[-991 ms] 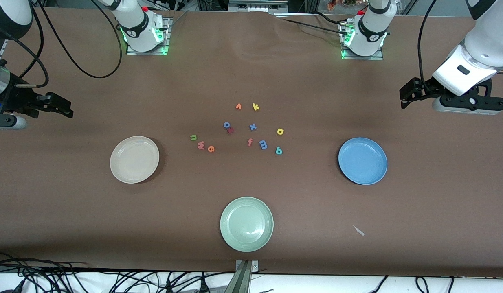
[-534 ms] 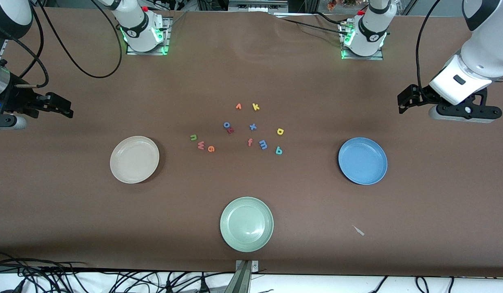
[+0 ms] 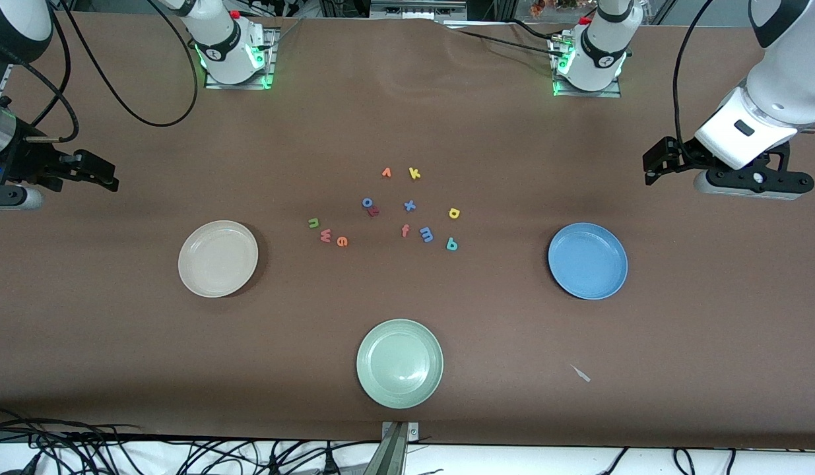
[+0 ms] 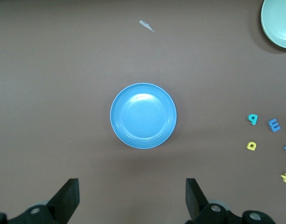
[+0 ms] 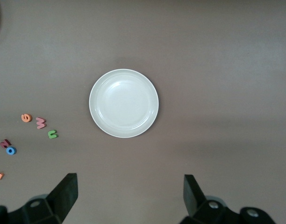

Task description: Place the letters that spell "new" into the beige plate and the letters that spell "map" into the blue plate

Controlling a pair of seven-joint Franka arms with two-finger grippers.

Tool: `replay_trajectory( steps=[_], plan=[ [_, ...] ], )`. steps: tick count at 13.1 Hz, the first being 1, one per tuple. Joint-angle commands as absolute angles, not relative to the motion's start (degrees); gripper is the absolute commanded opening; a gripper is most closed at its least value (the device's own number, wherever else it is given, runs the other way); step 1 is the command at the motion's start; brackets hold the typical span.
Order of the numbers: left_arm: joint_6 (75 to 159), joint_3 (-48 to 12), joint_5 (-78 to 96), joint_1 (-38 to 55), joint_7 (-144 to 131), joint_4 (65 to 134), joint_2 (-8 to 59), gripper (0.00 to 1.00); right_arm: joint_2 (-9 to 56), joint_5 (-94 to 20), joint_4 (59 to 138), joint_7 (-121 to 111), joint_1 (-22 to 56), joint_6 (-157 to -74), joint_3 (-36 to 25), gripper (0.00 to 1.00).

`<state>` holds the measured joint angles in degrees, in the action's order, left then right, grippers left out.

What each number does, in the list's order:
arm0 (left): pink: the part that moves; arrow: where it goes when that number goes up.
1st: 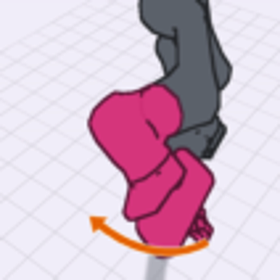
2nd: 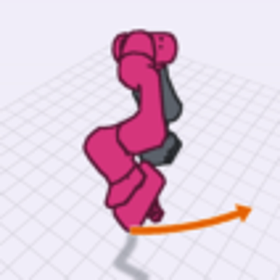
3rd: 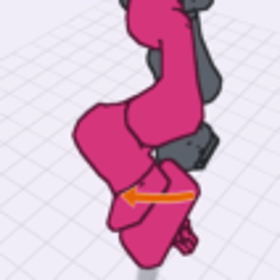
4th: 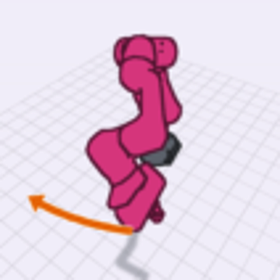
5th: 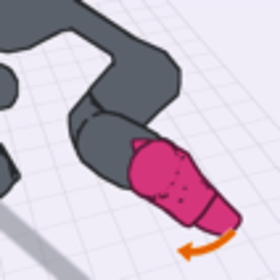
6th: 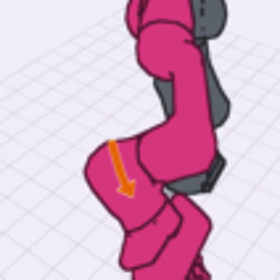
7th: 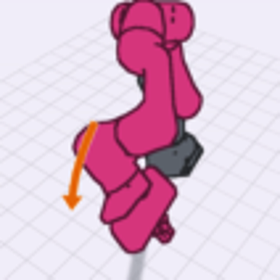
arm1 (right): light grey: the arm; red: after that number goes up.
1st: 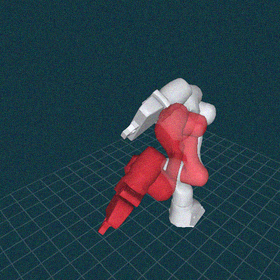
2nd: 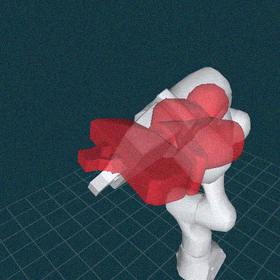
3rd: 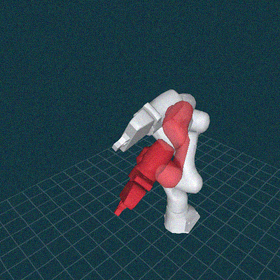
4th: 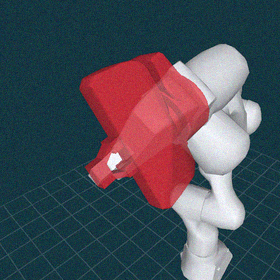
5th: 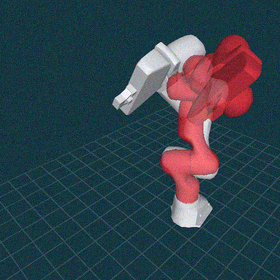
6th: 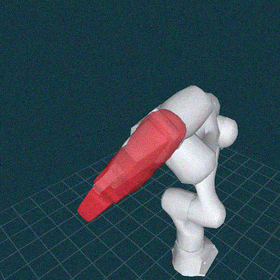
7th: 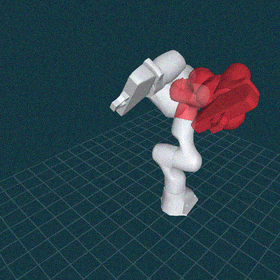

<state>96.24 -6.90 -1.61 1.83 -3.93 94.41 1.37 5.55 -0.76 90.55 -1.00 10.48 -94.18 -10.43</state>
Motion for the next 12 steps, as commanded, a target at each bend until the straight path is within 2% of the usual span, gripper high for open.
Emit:
replay_trajectory(
  steps=[1,12],
  plan=[
    [95.01,-6.77,-0.09,1.93,-2.99,92.37,2.29,1.0,6.06,-0.79,89.12,-0.79,9.67,-93.87,-9.67,1.0],
    [95.54,-6.77,-0.18,2.02,-2.99,92.29,3.42,1.0,6.15,-0.44,89.12,-1.49,9.58,-93.87,-9.76,1.0]
  ],
)
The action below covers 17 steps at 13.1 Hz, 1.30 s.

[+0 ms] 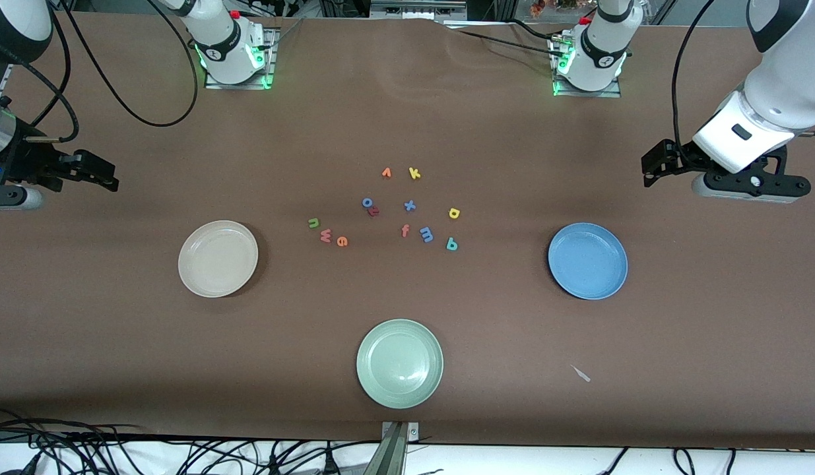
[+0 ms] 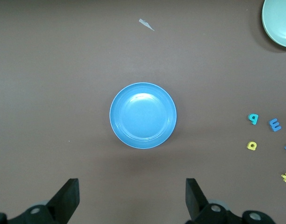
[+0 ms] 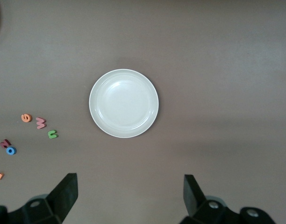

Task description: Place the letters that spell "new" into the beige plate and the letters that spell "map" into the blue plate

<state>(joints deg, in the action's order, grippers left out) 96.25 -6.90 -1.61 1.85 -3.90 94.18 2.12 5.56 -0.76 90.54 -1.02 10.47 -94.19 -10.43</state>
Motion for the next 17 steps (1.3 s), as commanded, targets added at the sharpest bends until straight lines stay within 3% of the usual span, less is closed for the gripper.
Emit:
replay_trajectory(
  steps=[1,17],
  plan=[
    [95.45,-6.77,-0.35,2.02,-2.99,92.29,3.51,1.0,6.15,-0.35,89.12,-0.97,9.58,-93.78,-9.67,1.0],
    [95.36,-7.21,-0.53,1.93,-3.34,92.29,3.43,1.0,6.24,-0.7,89.03,-0.7,9.58,-94.22,-10.46,1.0]
  ],
)
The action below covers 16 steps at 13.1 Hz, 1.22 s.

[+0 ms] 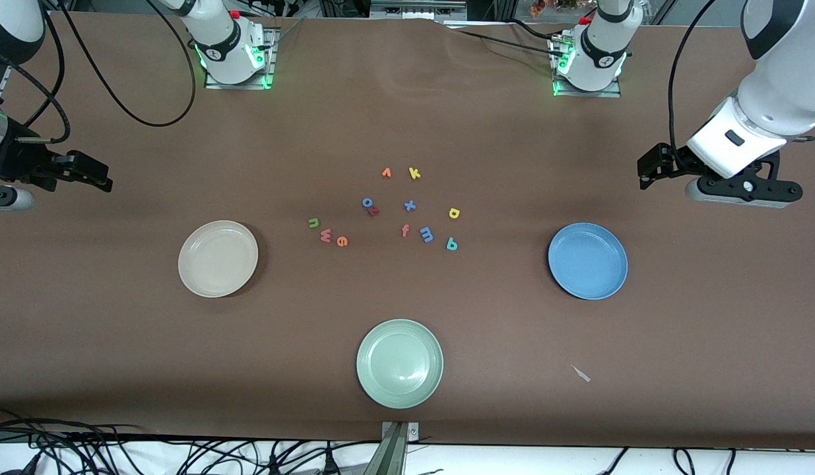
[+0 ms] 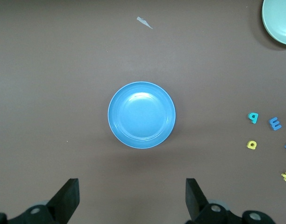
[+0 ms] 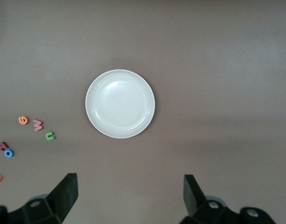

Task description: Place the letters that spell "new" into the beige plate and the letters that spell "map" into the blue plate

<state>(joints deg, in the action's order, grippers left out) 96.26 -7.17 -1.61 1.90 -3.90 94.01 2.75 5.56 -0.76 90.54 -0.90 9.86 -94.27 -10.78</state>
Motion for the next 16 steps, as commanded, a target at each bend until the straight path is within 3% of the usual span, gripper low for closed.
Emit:
replay_trajectory(
  steps=[1,16],
  plan=[
    [95.36,-7.21,-0.53,1.93,-3.34,92.29,3.43,1.0,6.24,-0.7,89.03,-0.7,9.58,-94.57,-10.55,1.0],
    [95.36,-7.21,-0.18,1.93,-3.34,92.29,3.43,1.0,7.38,-0.7,87.98,-0.62,9.14,-94.92,-10.55,1.0]
  ],
)
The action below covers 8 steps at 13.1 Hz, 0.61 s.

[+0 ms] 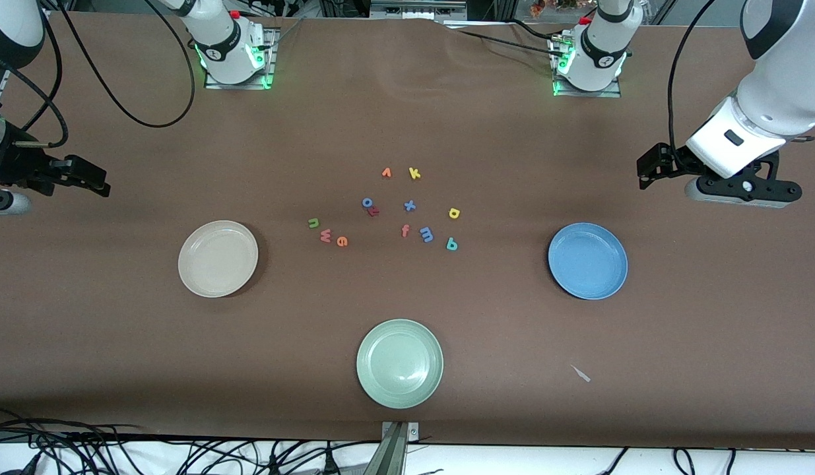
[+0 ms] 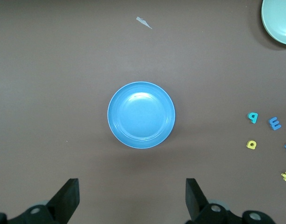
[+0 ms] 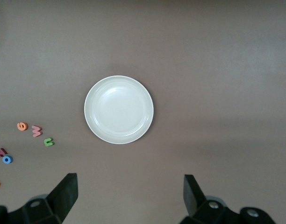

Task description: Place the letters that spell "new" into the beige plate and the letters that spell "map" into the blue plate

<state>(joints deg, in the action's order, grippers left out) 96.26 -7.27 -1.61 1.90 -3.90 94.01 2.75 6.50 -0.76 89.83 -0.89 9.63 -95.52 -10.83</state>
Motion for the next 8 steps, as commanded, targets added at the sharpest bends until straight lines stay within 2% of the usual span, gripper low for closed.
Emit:
replay_trajectory(
  steps=[1,8],
  plan=[
    [95.27,-7.21,-0.18,1.93,-3.34,92.29,3.43,1.0,7.3,-0.7,87.98,-0.53,9.14,-95.01,-10.55,1.0],
    [95.27,-7.29,-0.18,1.93,-3.34,92.29,3.43,1.0,7.29,-0.88,87.89,3.23,9.32,-94.66,-10.46,1.0]
  ],
)
